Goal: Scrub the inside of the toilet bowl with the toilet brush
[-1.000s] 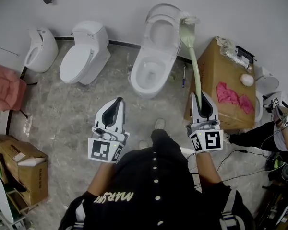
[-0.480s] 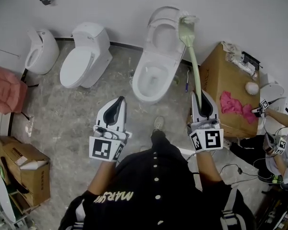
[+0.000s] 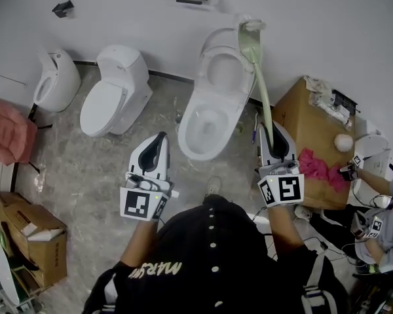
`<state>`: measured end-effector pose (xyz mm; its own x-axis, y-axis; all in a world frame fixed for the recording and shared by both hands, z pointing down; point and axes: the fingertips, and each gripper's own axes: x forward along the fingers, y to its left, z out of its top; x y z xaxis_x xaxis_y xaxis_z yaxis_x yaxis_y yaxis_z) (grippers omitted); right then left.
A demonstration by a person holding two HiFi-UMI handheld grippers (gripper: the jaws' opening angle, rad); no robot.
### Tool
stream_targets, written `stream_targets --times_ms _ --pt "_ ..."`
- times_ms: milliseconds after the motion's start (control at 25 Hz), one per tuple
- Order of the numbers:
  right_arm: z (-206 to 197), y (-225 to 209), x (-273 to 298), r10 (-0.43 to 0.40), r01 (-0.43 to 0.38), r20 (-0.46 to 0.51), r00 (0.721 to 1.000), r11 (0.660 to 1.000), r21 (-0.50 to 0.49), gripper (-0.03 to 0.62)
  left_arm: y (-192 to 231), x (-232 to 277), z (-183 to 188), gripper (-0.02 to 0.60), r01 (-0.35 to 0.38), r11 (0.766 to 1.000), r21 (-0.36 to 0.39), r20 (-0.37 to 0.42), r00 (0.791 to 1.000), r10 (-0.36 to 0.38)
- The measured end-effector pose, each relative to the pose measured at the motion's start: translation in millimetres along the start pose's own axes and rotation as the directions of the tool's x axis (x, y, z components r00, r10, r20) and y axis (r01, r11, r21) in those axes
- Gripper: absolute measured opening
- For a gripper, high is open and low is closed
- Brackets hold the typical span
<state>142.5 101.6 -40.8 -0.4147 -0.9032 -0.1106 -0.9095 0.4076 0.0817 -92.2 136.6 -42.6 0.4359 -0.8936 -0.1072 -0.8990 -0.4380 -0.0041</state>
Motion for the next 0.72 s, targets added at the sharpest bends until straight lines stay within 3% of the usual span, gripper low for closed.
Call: stream_targets --times_ms 720 --pt "-27 -93 75 0.022 -0.022 -0.016 1.000 1.000 -0.008 0.086 -8 124 -10 0.026 -0.032 0.999 -0.042 -0.005 0.999 0.032"
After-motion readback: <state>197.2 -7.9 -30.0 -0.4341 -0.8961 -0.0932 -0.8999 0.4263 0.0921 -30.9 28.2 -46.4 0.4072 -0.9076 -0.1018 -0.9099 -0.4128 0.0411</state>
